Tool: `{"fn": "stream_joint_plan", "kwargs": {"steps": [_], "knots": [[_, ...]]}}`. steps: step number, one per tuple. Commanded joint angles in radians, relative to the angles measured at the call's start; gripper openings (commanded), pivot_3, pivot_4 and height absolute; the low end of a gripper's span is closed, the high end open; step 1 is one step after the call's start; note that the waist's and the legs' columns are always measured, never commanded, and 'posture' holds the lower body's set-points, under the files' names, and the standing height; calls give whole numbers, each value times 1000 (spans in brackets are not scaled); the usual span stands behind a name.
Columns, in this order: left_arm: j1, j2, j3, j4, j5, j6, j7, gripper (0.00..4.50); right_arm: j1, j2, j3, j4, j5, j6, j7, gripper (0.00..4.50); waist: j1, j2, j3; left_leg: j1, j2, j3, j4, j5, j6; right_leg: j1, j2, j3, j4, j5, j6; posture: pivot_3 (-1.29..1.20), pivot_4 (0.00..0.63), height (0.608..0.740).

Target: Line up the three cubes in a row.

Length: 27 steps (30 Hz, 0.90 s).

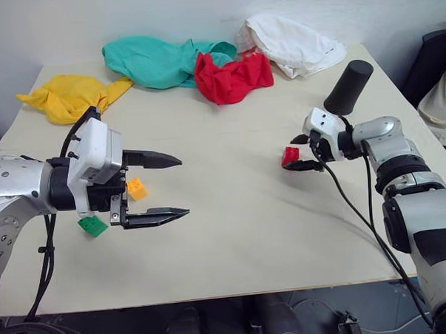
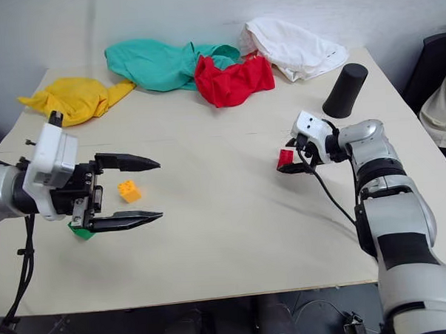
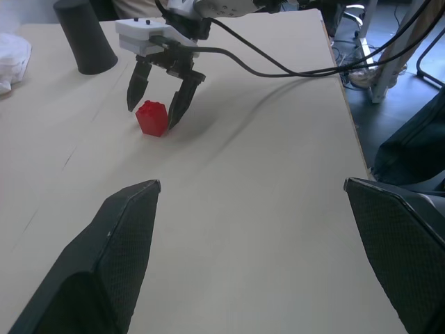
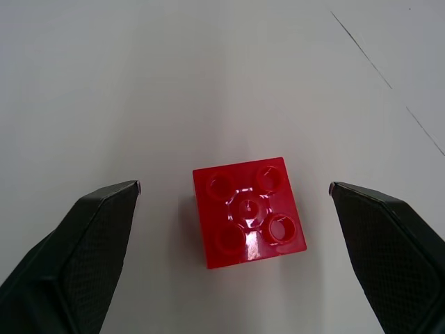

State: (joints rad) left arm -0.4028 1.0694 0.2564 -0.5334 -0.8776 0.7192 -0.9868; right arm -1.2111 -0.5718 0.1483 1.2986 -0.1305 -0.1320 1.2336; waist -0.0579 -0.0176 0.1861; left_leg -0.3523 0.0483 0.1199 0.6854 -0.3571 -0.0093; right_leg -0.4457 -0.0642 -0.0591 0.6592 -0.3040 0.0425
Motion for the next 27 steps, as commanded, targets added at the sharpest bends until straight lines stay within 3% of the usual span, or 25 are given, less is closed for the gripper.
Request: {"fn": "stream_joint_plan", "kwargs": {"steps": [1,8,12,16,19,21,23,27], "knots": [[-16,3,10,0,1,-11,-12,4500,-19,3,-9,-2,-16,-24,-20,3862,0,0,0,0,0,0,0,0,0,0,0,0,0,0,0,0,150,740],[-45,0,-13,15,18,-20,-35,4500,0,7,-9,2,-38,-57,14,1535,1,0,0,0,0,0,0,0,0,0,0,0,0,0,0,0,150,740],[-61,0,-29,24,21,-24,-57,4500,8,-3,-41,-19,4,-71,132,1485,2,0,0,0,0,0,0,0,0,0,1,0,0,0,0,0,150,740],[-79,-21,-55,25,5,-11,-64,4500,59,-19,-54,-194,90,-44,347,1485,2,0,0,0,0,0,0,0,0,0,1,0,1,0,0,0,150,740],[-69,-39,-92,32,28,-15,-71,4500,249,-83,0,-612,250,105,381,1485,8,0,0,0,0,-1,0,0,0,0,1,0,2,0,0,0,150,740],[-20,-42,-141,39,101,-74,-111,4500,501,-155,-4,-1028,318,167,377,1485,21,0,0,-1,1,-2,0,0,0,0,1,-1,2,0,0,0,150,740],[-4,-52,-171,49,137,-106,-132,4500,683,-212,-19,-1314,368,256,330,1485,39,0,0,0,1,-4,-1,-1,-2,1,3,-1,0,0,0,0,150,740],[-8,-67,-203,55,177,-146,-165,4500,881,-264,-50,-1573,406,390,216,1485,40,0,0,-2,0,-3,5,-2,-1,0,2,0,-1,0,1,0,150,740]]}}
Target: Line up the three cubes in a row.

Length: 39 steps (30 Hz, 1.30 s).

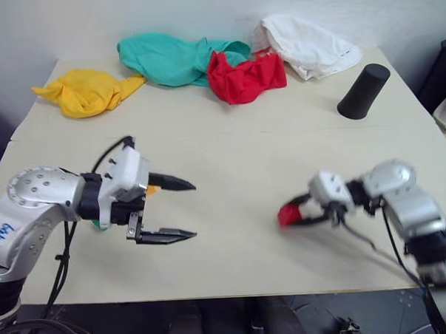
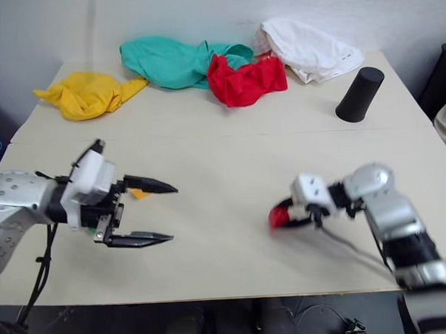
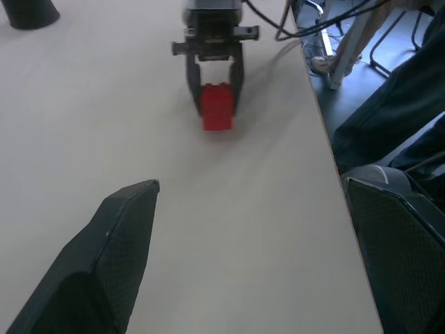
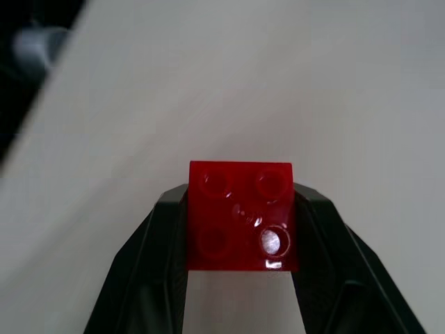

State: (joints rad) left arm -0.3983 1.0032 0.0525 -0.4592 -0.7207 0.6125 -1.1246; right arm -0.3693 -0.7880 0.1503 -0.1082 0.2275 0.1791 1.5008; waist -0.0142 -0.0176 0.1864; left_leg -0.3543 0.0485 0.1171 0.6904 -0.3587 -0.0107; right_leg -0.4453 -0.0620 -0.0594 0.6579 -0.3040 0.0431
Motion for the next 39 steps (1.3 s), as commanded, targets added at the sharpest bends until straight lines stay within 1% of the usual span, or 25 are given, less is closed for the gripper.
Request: {"fn": "stream_joint_plan", "kwargs": {"steps": [1,4,8,14,17,22,24,26,27,30,31,34,35,37,38,39], "knots": [[-13,-3,-3,-21,21,-42,-36,4500,60,-51,-54,-191,52,98,-70,1485,-8,0,0,1,0,1,2,0,0,1,0,1,1,0,0,0,150,740],[-24,-10,-14,-19,30,-52,-50,4500,77,-51,-48,-208,39,117,-127,1485,-13,-1,0,5,0,0,3,0,1,5,1,2,2,1,0,0,150,740],[-46,-21,-27,-1,41,-56,-60,4500,55,-46,-26,-174,14,98,-160,1485,-11,-1,0,3,0,0,2,0,1,3,1,2,2,0,0,0,150,740],[-59,-32,-41,11,67,-67,-77,4500,8,-28,32,-99,-24,41,-160,1485,-11,-1,0,3,0,1,2,0,2,2,1,2,2,1,0,0,150,740],[-63,-37,-42,14,68,-66,-79,4500,-9,-2,76,-50,-38,23,-155,1485,-11,-1,0,2,0,1,2,0,2,2,1,2,2,1,0,0,150,740],[-61,-38,-41,21,79,-69,-79,4500,-47,39,88,-12,-12,94,-166,1485,-14,-1,0,3,0,1,2,0,2,2,1,2,2,1,0,0,150,740],[-51,-37,-29,20,77,-65,-72,4500,-58,40,90,-5,-4,99,-151,2195,-13,-1,0,3,0,1,2,0,2,2,1,2,2,1,0,0,150,740],[-33,-31,-10,12,71,-58,-63,4500,-62,37,93,-1,-7,91,-141,2733,-12,-1,0,3,0,1,2,0,2,2,1,2,2,1,0,0,150,740],[-21,-28,1,8,70,-56,-57,4500,-62,36,95,-2,-9,91,-140,3103,-12,-1,0,3,0,1,2,0,2,2,1,2,2,1,0,0,150,740],[51,-23,56,0,72,-46,-23,4500,-53,27,92,-27,5,100,-128,4196,-13,-1,0,2,0,1,2,0,2,2,1,2,2,1,0,0,150,740],[76,-27,73,1,75,-43,-6,4500,-50,25,88,-40,18,113,-123,4486,-13,-1,0,2,1,1,2,0,2,2,1,2,2,1,0,0,150,740],[187,-31,165,-7,94,-46,54,4500,-55,5,62,-78,63,157,-106,4486,-14,-1,0,2,1,0,2,0,2,2,1,2,2,1,0,0,150,740],[231,-31,213,-10,101,-46,74,4500,-63,-6,50,-85,81,167,-95,4486,-14,-1,0,2,1,0,2,0,2,2,1,2,2,1,0,0,150,740],[339,-41,354,-12,103,-30,110,4500,-94,-25,10,-91,140,213,-76,4486,-16,-1,0,2,1,0,2,-1,3,2,0,2,2,1,0,0,150,740],[411,-54,446,-8,117,-28,124,4500,-119,-31,-14,-84,171,239,-69,4486,-17,-1,0,2,1,0,2,-1,3,2,0,2,2,1,0,0,150,740],[459,-64,505,-9,124,-28,134,4500,-133,-35,-29,-79,191,255,-66,4486,-18,-1,0,2,1,0,2,-1,3,2,0,2,2,0,0,0,150,740]]}}
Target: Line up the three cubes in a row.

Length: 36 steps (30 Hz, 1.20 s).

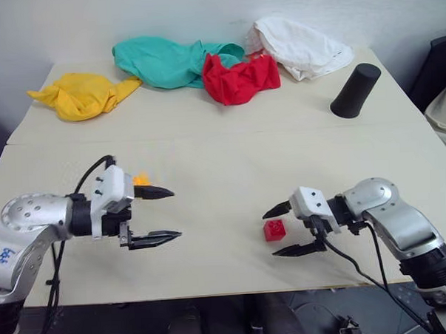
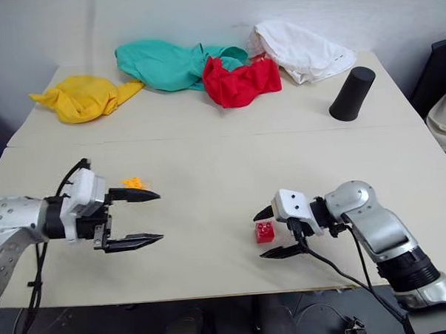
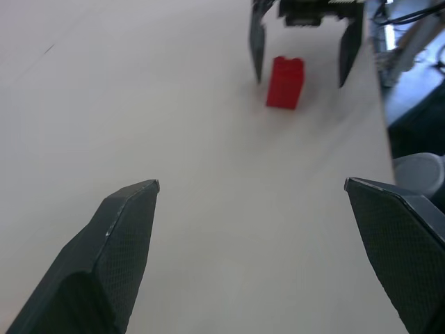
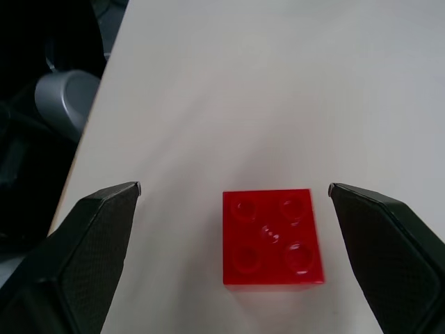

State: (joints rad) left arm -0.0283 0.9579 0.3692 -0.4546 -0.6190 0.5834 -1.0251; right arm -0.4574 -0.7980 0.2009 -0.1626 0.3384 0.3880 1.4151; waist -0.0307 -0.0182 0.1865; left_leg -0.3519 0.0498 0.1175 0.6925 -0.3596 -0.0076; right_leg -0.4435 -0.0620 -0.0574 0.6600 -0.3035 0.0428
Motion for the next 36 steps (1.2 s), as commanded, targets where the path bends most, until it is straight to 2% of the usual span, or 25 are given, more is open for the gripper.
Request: {"fn": "stream_joint_plan", "kwargs": {"steps": [1,4,7,10,14,19,24,29,36], "knots": [[159,-37,270,-7,37,0,40,4500,-68,-29,-95,-11,98,57,25,4486,-3,0,0,0,0,0,0,0,0,0,0,0,0,0,0,0,150,740],[362,-112,485,8,75,-17,42,4500,-124,-36,-126,35,127,73,36,4486,-4,0,0,0,1,0,-1,0,0,0,0,0,-1,0,-1,0,150,740],[518,-186,608,33,112,-68,34,4500,-159,-27,-133,79,131,67,44,4486,3,-2,-1,0,1,0,-2,-1,0,0,0,-2,-3,-1,-1,0,150,740],[603,-224,651,61,135,-112,31,4500,-181,-14,-128,109,124,54,40,4486,8,-3,-2,0,-1,-1,-2,-2,2,0,-4,-3,-3,-1,-1,0,150,740],[620,-216,652,111,145,-156,23,4500,-188,-3,-127,112,124,51,31,4486,9,-3,-2,-1,-2,-3,-2,-3,3,1,-7,-5,-3,-1,-1,0,150,740],[515,-103,574,164,135,-145,9,4500,-166,-10,-136,91,122,40,23,4486,4,-3,-2,-1,-2,-4,-3,-2,3,1,-8,-6,-3,-1,-1,0,150,740],[305,9,385,320,143,-116,4,4500,-124,-27,-161,18,150,59,5,4486,2,-3,-2,0,-3,-4,-7,-1,2,0,-9,-7,-3,-1,-1,0,150,740],[181,47,229,436,199,-165,-20,4500,-111,-30,-185,-64,190,103,-32,4486,-12,-3,-2,-1,-3,-2,-9,-1,2,-1,-8,-7,-4,-1,-1,0,150,740],[31,48,36,593,306,-273,-11,4500,-81,-31,-195,-141,222,130,-80,4486,-2,-3,-2,-1,-3,-2,-9,-1,2,-1,-8,-7,-4,-1,-1,0,150,740]]}}
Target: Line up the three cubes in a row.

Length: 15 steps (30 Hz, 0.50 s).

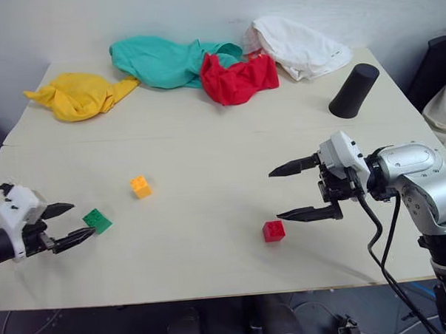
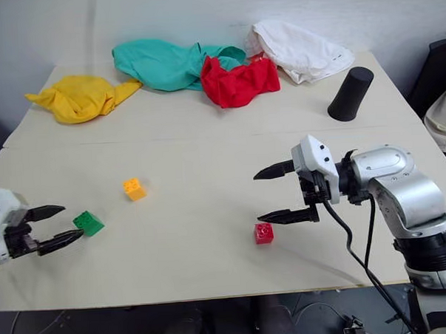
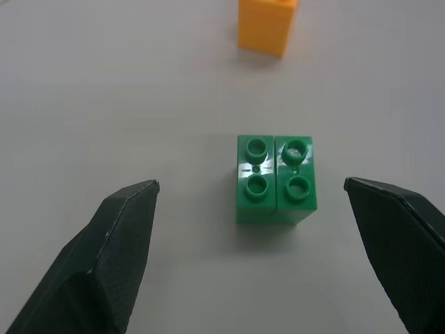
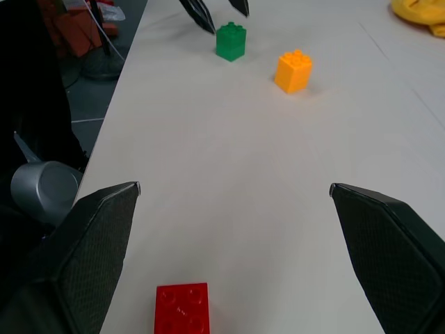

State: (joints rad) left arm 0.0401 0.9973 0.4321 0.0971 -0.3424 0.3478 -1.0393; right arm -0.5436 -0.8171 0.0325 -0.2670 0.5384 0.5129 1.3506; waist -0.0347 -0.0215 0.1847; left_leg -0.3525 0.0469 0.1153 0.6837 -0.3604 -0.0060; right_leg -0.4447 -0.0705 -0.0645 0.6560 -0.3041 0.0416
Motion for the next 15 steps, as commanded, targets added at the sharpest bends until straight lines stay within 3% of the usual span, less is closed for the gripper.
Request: {"fn": "stream_joint_plan", "kwargs": {"steps": [1,10,13,15], "knots": [[-53,8,-42,57,38,-45,8,4500,6,-12,-26,-38,23,5,-18,4486,4,0,0,0,0,0,0,0,0,0,0,0,0,0,0,0,150,740],[-116,-44,-85,108,18,-65,-3,4500,14,-12,-13,-44,15,-4,-29,4486,5,0,0,0,0,1,0,0,0,0,0,0,1,0,0,0,150,740],[-92,-49,-93,97,30,-65,-6,3937,16,-16,-7,-49,13,-9,-18,4500,6,0,0,0,0,1,0,1,0,0,0,0,1,0,0,0,150,740],[-86,-49,-91,92,29,-67,-8,3320,6,-13,-8,-43,12,-9,-21,4500,6,0,0,0,0,1,0,1,0,0,0,0,1,0,0,0,150,740]]}}
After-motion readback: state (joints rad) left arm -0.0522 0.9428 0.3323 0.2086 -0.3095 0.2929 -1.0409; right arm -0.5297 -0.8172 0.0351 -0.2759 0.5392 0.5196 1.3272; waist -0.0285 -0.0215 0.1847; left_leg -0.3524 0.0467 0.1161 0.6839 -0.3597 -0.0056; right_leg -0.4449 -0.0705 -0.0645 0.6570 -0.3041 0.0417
